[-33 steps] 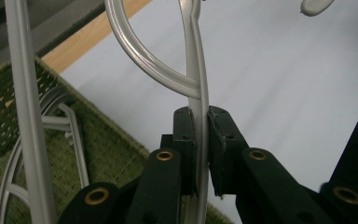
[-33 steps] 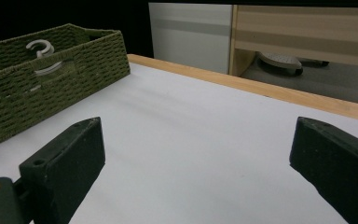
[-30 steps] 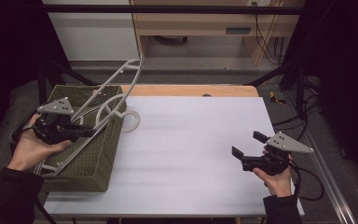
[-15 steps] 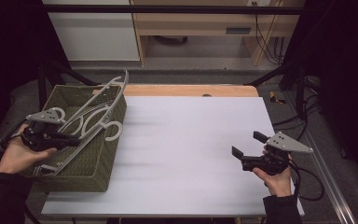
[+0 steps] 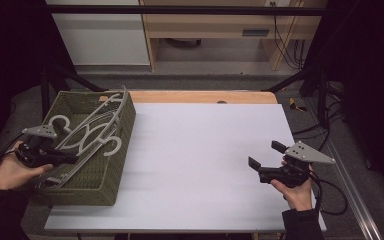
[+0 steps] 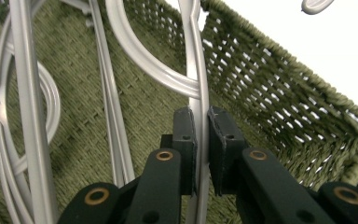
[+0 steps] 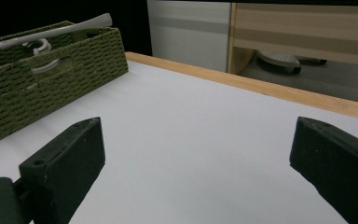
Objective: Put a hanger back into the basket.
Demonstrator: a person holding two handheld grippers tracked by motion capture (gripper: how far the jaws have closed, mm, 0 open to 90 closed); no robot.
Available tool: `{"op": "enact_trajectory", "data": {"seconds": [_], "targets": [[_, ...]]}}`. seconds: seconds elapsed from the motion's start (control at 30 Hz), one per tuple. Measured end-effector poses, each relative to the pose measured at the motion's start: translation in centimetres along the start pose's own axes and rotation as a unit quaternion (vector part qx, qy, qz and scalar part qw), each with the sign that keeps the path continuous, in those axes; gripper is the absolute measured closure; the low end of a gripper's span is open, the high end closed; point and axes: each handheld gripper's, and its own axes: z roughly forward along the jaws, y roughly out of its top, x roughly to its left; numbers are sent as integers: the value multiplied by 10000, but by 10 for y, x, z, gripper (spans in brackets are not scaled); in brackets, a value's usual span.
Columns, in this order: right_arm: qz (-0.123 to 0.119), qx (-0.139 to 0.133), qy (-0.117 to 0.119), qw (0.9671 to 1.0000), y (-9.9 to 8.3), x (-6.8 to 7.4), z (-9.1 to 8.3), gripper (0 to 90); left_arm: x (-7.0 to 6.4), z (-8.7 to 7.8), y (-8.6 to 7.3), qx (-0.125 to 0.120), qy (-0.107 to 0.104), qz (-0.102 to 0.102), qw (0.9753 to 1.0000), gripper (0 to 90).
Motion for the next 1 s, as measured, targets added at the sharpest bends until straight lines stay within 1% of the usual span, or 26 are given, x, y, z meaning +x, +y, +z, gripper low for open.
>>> {"op": "enact_trajectory", "data": {"seconds": [0.03, 0.1, 0.2, 0.23, 0.27, 0.3, 0.37, 0.4, 0.43, 0.47, 0.53, 0.57, 0.63, 0.67, 0.73, 0.77, 0.8, 0.87, 0.9, 0.97, 1.0], "targets": [[-4, 1, -3, 10000, 0, 0, 0, 34, 1, 1, -1, -19, -15, -64, 10000, 820], [6, 2, 10, 10000, 0, 0, 0, 34, 3, 1, -3, 39, -86, -91, 9999, 819], [-5, 6, 9, 10000, 0, 0, 0, 34, 4, 3, -6, 49, -124, -119, 9998, 820], [-15, 13, 5, 10000, 0, 0, 0, 34, 4, 3, -7, 60, -119, -112, 9998, 820], [-7, 13, -4, 10000, 0, 0, 1, 34, 5, 4, -8, 44, -118, -163, 9998, 820], [-1, 10, 6, 10000, 0, 0, 0, 34, 6, 5, -9, 70, -95, -151, 9998, 820], [8, 10, 17, 10000, 0, 1, 0, 34, 8, 5, -11, 109, -85, -230, 9996, 820], [8, 10, 19, 10000, 0, 0, 0, 34, 9, 5, -12, 163, -85, -204, 9996, 820], [5, 7, 7, 10000, 0, 0, 0, 34, 9, 6, -13, 167, -78, -242, 9995, 819], [5, 3, 11, 10000, 0, 0, 0, 34, 10, 7, -13, 224, -111, -193, 9995, 819], [1, 7, 20, 10000, 0, 0, 0, 34, 10, 9, -12, 257, -136, -198, 9994, 819], [-4, 12, -6, 10000, 0, 0, 1, 33, 10, 11, -12, 255, -154, -241, 9993, 819], [-4, 14, 5, 10000, 0, 1, 1, 33, 10, 14, -12, 314, -183, -235, 9991, 818], [-9, 6, 7, 10000, 0, 1, 0, 33, 10, 16, -12, 304, -211, -274, 9989, 819], [-13, -6, 6, 10000, 0, 0, 0, 34, 11, 19, -13, 323, -211, -278, 9989, 818], [-15, -9, 4, 10000, 0, 0, 0, 34, 11, 21, -14, 236, -237, -408, 9986, 818], [-15, -5, 4, 10000, 0, 0, 0, 34, 12, 20, -14, 260, -217, -362, 9988, 818], [-15, -7, 4, 10000, 0, 1, 0, 34, 13, 22, -15, 205, -237, -513, 9982, 815], [-17, -3, 4, 10000, 0, 1, 0, 33, 13, 23, -15, 232, -251, -574, 9978, 814], [-27, 3, 10, 10000, 0, 1, 0, 33, 13, 27, -15, 367, -173, -508, 9979, 812], [-24, -1, 7, 10000, 0, 1, 0, 33, 13, 30, -15, 360, -133, -584, 9976, 812]]}}
